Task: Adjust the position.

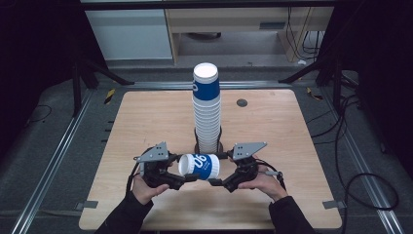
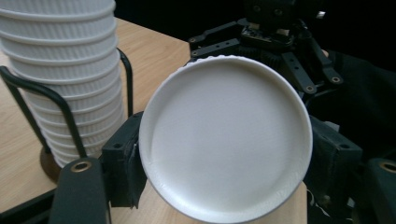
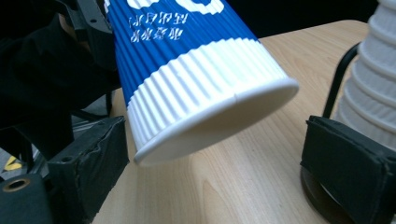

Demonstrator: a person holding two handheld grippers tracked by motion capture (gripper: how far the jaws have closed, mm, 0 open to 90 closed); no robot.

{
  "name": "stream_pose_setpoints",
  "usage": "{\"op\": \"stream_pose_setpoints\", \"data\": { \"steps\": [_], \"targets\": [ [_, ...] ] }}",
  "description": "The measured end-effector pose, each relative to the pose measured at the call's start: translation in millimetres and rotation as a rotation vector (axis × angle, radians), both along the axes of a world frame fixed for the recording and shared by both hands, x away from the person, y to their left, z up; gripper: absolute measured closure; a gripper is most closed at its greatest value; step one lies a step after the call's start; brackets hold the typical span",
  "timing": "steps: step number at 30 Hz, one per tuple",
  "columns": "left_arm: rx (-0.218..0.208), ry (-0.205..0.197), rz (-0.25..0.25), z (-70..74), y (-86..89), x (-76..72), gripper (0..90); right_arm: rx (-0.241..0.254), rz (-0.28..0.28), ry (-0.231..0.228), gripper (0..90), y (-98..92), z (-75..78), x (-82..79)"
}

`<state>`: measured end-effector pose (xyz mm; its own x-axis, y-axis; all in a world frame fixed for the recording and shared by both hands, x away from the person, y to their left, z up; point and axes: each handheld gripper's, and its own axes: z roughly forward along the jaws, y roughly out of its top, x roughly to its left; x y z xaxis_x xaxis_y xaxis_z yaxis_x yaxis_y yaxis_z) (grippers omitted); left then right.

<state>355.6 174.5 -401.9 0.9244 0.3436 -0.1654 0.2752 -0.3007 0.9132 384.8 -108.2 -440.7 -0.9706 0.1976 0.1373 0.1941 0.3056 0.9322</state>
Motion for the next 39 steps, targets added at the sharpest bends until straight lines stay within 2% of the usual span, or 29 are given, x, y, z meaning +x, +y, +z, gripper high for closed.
{"op": "stream_pose_setpoints", "data": {
  "steps": [4,13,16,23,33,39],
  "targets": [
    [0.003,-0.001,-0.015,0.0,-2.9,-1.8,26.3,-0.002,0.017,0.000,7.1,2.3,-1.1,-0.7],
    [0.006,0.006,-0.049,-1.4,-8.2,-4.1,26.3,0.027,0.073,0.018,8.6,7.8,-3.1,-2.4],
    [0.009,0.011,-0.064,-2.2,-9.5,-4.2,26.3,0.037,0.101,0.024,11.3,7.9,-4.2,-2.7],
    [0.006,0.036,-0.068,-2.7,-9.1,-2.6,26.1,0.030,0.119,0.028,13.5,8.0,-5.1,-3.0],
    [0.009,0.033,-0.053,1.2,-5.9,-2.0,22.4,0.039,0.102,0.023,15.3,3.2,-1.5,-2.4],
    [0.002,0.018,-0.029,9.2,5.2,-1.0,18.4,0.035,0.070,0.000,15.3,-5.8,3.9,-0.7]
  ]
}}
